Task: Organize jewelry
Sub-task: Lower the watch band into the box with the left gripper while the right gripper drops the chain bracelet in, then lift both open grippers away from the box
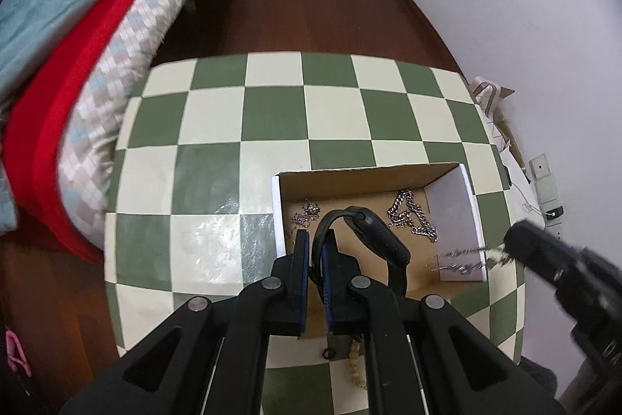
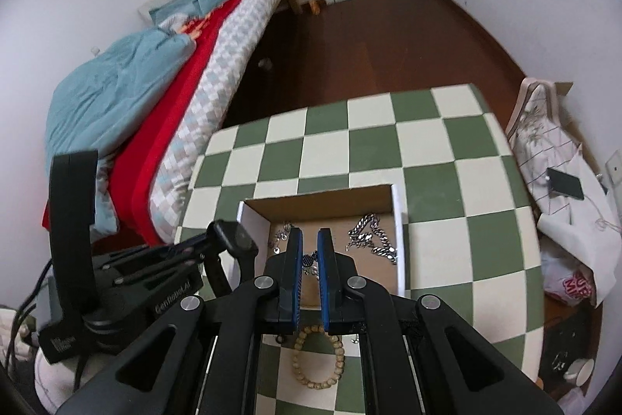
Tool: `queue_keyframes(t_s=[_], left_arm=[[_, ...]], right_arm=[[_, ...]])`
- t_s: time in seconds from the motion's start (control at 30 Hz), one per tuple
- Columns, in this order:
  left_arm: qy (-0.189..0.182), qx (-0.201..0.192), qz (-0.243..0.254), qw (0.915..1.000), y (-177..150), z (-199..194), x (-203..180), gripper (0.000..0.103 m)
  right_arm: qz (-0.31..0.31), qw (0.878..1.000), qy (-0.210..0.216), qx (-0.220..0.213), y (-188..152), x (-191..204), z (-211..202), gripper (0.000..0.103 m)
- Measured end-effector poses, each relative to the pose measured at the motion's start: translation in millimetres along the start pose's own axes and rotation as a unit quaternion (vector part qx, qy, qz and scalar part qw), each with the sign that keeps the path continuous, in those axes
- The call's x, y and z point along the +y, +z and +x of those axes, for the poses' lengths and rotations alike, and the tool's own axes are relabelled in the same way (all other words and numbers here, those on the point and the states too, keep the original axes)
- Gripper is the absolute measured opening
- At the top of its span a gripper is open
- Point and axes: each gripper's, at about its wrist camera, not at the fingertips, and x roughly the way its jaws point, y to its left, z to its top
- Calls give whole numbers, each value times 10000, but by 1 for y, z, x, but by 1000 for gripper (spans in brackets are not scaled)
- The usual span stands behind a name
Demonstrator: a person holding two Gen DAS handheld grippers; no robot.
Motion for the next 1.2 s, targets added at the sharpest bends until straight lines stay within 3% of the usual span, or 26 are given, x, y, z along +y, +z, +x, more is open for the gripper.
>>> queue_keyframes(t_s=[0.17,0.27,0.3,0.33,0.4,0.43,0.5,0.53,0.57,0.6,0.63,0.7,0.77,0.93,1.2], left_arm=[[-120,342,-88,9993,10,19,0,11],[-113,325,-150,9993,12,20,0,21],[-76,278,-177,9994,13,19,1,32],[-47,242,-187,9995,14,17,1,53],[7,116,-243,9996,15,12,3,80],[40,38,-273,9996,16,8,5,83],[136,-59,-288,9995,16,1,7,84],[216,-97,-281,9993,16,-1,7,91],[295,-139,-256,9991,16,-4,8,96],[423,-225,-216,9986,15,-8,8,103],[527,-291,-190,9980,14,-11,8,103],[750,-425,-116,9962,10,-17,8,103],[927,-539,-105,9942,3,-22,9,103],[1214,-731,-129,9898,-19,-32,12,103],[1388,-906,-85,9861,-50,-52,6,103]], right_arm=[[117,9992,151,356,1,-6,27,8],[235,9977,323,547,1,-12,40,8],[312,9964,427,664,2,-15,45,8],[399,9951,476,775,2,-18,50,8],[581,9916,554,1014,3,-26,59,9],[633,9904,483,1133,2,-30,63,10],[611,9912,314,1135,2,-34,63,26],[578,9921,181,1097,2,-36,60,40],[540,9928,71,1071,2,-37,58,47],[476,9936,-47,1024,2,-37,55,48],[376,9940,-243,999,1,-37,53,48],[194,9934,-566,977,0,-35,51,61],[-18,9902,-997,978,-5,-33,51,83],[-370,9819,-1583,968,-18,-29,52,102],[-567,9790,-1814,737,-35,-14,38,103]])
